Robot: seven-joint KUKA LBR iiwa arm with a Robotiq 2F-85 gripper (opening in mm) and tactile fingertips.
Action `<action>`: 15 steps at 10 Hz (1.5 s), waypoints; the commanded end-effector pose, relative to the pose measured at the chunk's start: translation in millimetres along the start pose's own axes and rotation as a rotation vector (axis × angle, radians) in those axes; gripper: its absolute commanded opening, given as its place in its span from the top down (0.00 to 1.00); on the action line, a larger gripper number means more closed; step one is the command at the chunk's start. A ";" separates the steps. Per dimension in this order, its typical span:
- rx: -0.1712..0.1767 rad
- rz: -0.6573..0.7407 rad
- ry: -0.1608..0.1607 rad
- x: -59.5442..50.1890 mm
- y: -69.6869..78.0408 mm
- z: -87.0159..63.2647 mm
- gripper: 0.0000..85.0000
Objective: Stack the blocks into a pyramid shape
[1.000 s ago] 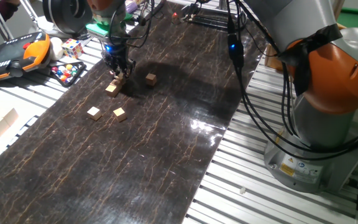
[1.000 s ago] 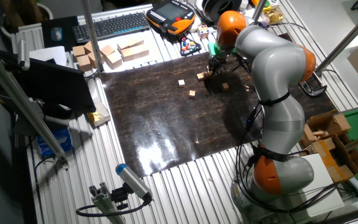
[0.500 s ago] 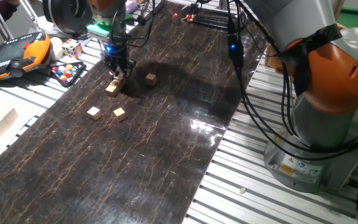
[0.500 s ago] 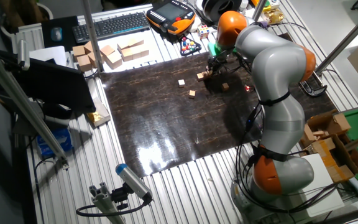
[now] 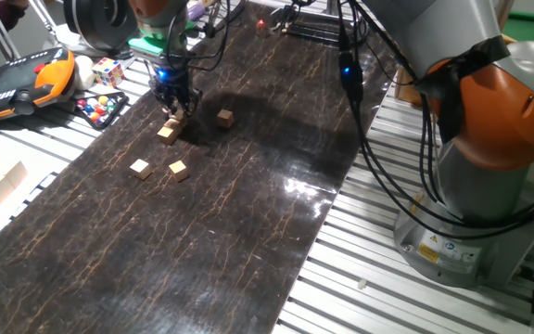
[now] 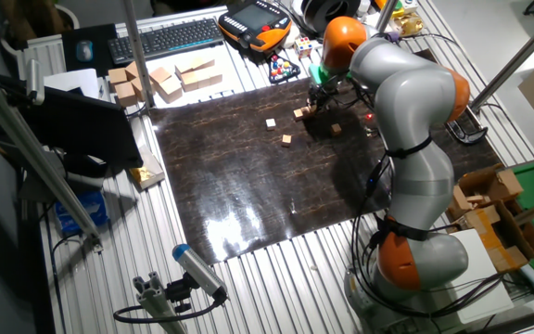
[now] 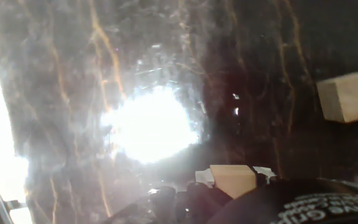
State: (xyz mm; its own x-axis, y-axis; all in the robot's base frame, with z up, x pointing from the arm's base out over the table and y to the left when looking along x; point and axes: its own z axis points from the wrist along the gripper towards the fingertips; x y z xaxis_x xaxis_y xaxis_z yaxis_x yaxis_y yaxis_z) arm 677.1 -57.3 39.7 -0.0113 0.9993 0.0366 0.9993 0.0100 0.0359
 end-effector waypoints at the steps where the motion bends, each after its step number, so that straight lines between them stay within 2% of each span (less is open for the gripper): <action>1: -0.002 -0.008 0.000 0.2 0.3 0.3 0.99; 11: 0.000 0.000 -0.006 2.3 2.8 2.8 0.99; 12: 0.003 0.003 -0.003 2.4 3.0 3.2 0.97; 15: 0.003 0.009 -0.003 2.4 3.2 3.4 0.67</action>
State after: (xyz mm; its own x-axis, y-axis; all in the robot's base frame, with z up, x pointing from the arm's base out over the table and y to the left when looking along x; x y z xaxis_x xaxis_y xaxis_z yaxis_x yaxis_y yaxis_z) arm 680.5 -54.7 36.7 -0.0021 0.9994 0.0338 0.9994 0.0010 0.0333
